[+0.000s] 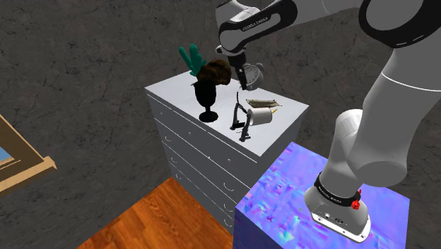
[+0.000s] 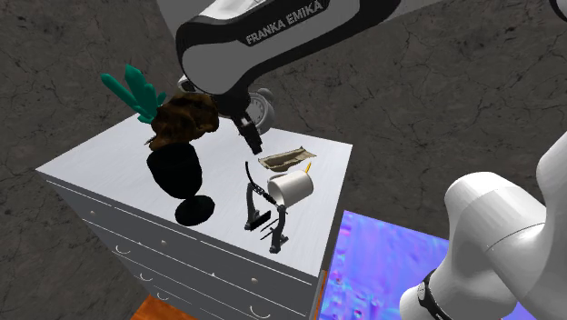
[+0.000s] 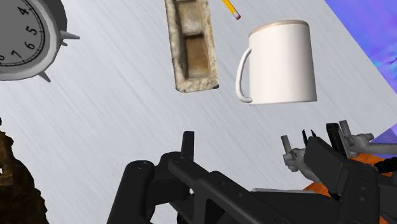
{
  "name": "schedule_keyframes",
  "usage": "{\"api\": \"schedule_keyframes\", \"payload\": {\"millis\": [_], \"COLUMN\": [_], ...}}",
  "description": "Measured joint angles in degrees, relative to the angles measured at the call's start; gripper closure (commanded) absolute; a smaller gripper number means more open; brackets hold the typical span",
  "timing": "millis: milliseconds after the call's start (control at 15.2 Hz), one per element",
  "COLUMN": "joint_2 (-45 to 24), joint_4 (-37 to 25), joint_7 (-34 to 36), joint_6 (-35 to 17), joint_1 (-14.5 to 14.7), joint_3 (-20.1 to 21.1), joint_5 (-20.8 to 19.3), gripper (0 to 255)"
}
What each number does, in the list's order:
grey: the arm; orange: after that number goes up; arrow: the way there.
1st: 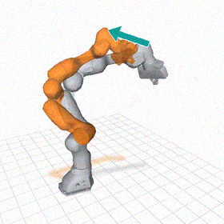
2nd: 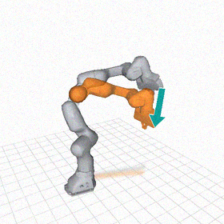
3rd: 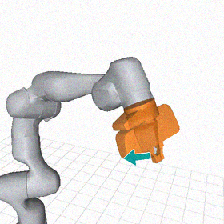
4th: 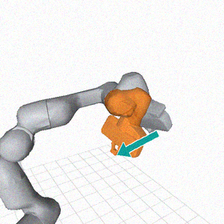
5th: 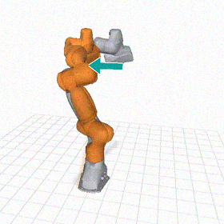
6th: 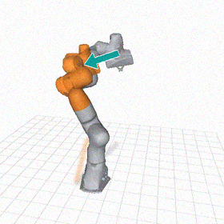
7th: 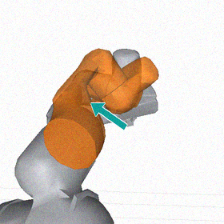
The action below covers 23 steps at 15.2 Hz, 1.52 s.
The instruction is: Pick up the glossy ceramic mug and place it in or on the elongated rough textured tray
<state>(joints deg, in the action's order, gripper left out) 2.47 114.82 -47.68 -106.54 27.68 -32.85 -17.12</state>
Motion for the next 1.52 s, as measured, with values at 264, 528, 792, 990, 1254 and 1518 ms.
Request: {"api": "schedule_keyframes", "payload": {"millis": [264,528,792,990,1254,1518], "joint_2": [0.56,-1.32,-3.17,-4.41,-5.23,-5.25], "joint_4": [7.72,13.37,15.68,16.89,17.38,17.41], "joint_7": [0.92,0.79,0.41,0.06,-0.19,-0.2], "joint_6": [-6.52,-13.63,-17.49,-19.91,-21.2,-21.26], "joint_1": [0.17,0.1,-0.24,-0.6,-0.8,-0.82], "joint_3": [0.14,-0.13,-0.5,-0.82,-0.96,-0.97], "joint_5": [-0.66,-0.29,0.13,0.38,0.63,0.64], "gripper": [0,0,0,0,0,255]}}
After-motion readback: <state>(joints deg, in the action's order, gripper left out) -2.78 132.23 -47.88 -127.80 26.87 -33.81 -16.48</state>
